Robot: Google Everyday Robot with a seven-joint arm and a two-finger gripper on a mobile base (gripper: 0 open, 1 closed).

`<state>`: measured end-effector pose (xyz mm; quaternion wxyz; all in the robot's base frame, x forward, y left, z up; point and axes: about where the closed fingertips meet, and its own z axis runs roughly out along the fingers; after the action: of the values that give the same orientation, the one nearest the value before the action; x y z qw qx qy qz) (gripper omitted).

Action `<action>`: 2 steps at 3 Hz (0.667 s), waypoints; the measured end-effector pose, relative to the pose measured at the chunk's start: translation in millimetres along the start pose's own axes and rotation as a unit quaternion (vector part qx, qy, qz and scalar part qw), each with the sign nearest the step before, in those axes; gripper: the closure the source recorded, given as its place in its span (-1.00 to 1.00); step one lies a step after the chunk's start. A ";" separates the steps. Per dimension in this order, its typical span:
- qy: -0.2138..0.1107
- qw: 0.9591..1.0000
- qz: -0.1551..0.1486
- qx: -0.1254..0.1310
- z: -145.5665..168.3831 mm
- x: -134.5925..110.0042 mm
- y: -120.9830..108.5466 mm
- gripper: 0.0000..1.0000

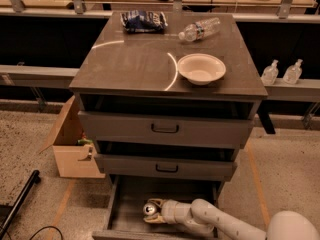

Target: Place 7up can into bottom drawer

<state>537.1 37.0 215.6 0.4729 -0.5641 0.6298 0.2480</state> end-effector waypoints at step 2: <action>0.020 1.000 -0.007 0.002 14.4 7.9 -4.0 -0.41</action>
Offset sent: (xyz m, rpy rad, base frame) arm 0.0134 0.0060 -0.0183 -0.0830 0.0015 -0.0158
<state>546.1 44.5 203.3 0.4632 -0.5725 0.6357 0.2315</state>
